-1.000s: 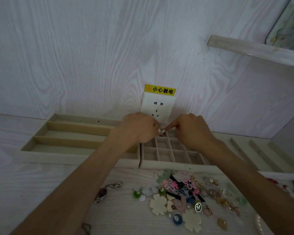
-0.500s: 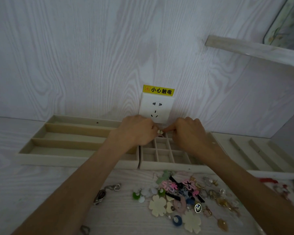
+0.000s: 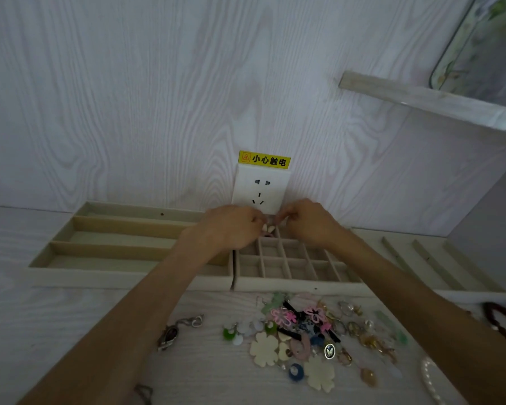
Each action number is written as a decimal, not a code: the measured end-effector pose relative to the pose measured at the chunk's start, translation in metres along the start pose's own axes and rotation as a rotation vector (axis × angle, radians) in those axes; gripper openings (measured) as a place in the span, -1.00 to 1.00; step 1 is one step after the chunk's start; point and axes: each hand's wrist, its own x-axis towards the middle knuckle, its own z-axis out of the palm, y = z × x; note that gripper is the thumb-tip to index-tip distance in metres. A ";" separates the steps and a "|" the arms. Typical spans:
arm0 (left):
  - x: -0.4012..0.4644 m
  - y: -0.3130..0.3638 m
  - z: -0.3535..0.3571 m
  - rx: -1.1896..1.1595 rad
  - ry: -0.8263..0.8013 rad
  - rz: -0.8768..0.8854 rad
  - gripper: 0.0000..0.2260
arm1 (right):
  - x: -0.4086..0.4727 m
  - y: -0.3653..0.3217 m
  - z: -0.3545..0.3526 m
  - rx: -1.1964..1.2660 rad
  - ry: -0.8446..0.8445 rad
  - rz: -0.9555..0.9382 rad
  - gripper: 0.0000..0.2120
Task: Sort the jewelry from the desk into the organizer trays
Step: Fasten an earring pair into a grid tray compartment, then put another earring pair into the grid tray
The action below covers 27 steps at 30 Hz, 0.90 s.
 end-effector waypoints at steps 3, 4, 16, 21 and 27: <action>-0.003 0.003 -0.008 -0.044 0.016 -0.012 -0.68 | -0.013 0.010 -0.005 0.311 0.052 0.053 -0.72; -0.007 0.006 -0.014 -0.061 0.035 -0.014 -0.69 | -0.019 0.012 -0.008 0.342 0.058 0.051 -0.70; -0.119 0.003 -0.010 -0.126 0.045 0.113 -0.91 | -0.127 0.008 -0.002 0.170 -0.166 -0.284 -0.83; -0.147 0.015 0.017 -0.204 0.003 0.264 -0.81 | -0.144 0.027 -0.003 0.169 -0.107 -0.281 -0.78; -0.150 0.025 0.036 0.046 0.024 0.297 -0.66 | -0.175 0.046 0.011 0.111 -0.224 -0.378 -0.57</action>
